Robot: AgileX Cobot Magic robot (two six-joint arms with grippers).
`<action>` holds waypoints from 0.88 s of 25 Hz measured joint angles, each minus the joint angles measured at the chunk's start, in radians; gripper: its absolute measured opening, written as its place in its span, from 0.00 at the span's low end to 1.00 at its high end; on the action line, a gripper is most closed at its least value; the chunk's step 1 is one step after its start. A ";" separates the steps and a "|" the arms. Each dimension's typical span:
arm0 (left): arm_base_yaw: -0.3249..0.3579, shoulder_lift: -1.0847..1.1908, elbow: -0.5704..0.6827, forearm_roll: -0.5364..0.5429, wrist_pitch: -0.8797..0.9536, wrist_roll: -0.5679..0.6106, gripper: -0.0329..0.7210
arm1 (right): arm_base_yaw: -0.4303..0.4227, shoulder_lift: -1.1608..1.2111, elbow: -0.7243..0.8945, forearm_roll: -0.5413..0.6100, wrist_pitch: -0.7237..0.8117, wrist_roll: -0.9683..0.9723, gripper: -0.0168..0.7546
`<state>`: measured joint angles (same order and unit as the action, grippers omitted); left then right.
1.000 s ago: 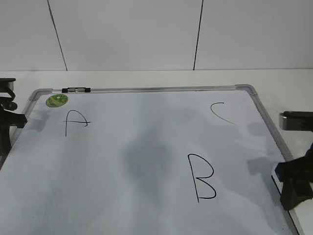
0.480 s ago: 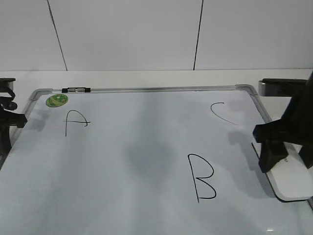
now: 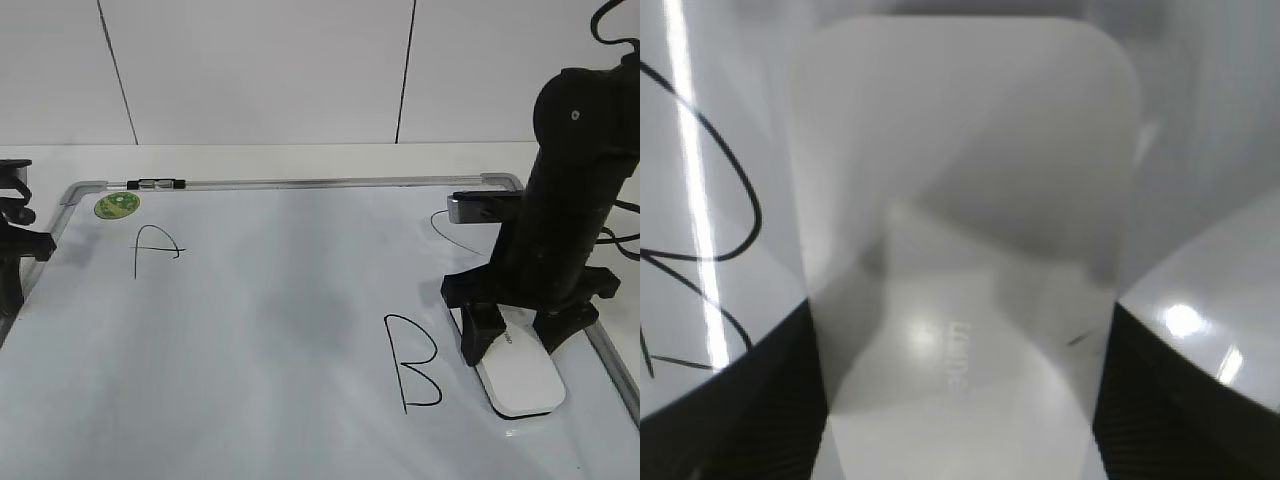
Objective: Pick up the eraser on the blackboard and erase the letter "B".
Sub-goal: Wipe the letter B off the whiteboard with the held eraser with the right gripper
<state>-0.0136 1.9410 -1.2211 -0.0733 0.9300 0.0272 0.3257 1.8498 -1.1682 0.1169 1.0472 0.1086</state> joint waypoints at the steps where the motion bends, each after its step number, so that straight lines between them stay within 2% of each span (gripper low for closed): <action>1: 0.000 0.000 0.000 0.000 0.000 0.000 0.21 | 0.000 0.004 -0.007 0.002 0.007 0.000 0.72; 5: 0.000 0.000 0.000 0.000 0.000 0.000 0.21 | 0.006 0.018 -0.017 0.002 0.021 0.000 0.72; 9: 0.002 0.000 0.000 0.000 0.000 0.000 0.21 | 0.051 0.033 -0.034 -0.022 0.025 0.007 0.72; 15: 0.002 0.000 0.000 -0.005 0.000 0.000 0.21 | 0.199 0.088 -0.125 0.003 0.023 0.007 0.72; 22: 0.002 0.000 0.000 -0.005 0.000 0.000 0.21 | 0.420 0.200 -0.309 0.026 0.067 0.007 0.72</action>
<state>-0.0120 1.9410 -1.2211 -0.0780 0.9300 0.0272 0.7457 2.0494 -1.4772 0.1433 1.1140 0.1158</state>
